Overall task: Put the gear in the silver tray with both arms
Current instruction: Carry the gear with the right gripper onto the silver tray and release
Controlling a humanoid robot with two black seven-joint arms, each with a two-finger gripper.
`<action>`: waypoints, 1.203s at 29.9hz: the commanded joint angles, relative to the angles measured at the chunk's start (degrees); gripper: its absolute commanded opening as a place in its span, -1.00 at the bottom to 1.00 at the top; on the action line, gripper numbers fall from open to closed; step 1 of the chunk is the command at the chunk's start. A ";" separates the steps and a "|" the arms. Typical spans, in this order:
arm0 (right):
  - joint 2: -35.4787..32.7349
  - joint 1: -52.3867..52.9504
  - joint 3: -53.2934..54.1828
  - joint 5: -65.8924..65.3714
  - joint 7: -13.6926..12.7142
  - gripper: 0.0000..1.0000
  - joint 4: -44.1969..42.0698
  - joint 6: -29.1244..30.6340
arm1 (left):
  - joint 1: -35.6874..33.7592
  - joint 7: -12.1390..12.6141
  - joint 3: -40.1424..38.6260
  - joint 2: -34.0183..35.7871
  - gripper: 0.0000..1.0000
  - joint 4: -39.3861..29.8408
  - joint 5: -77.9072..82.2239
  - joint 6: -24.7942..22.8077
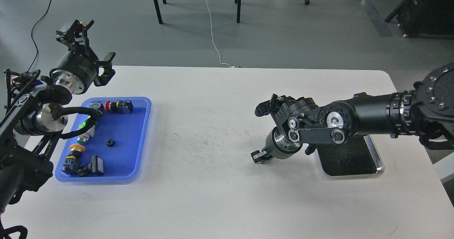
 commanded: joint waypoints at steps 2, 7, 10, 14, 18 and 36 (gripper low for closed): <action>-0.43 0.28 0.13 0.08 0.03 -0.97 0.26 -0.33 | 0.00 0.00 0.01 0.00 0.96 0.02 0.00 0.00; -5.07 4.14 2.32 0.96 0.12 -0.97 1.05 -0.24 | 0.00 0.00 0.01 0.09 0.96 0.11 0.00 0.00; -11.56 6.08 6.79 0.96 0.47 -0.97 2.37 -0.06 | 0.00 0.00 0.01 0.09 0.96 0.11 0.00 0.00; -22.72 6.35 12.69 0.61 0.73 -0.97 4.48 0.20 | 0.00 0.00 -0.08 0.27 0.96 0.11 0.00 0.00; -31.79 4.95 13.49 0.17 1.43 -0.97 4.66 0.38 | 0.00 0.00 0.01 0.44 0.96 0.11 0.00 0.00; -30.58 -16.76 20.26 -5.37 4.07 -0.97 -8.52 -5.77 | 0.00 0.00 0.18 0.44 0.96 0.02 0.09 0.00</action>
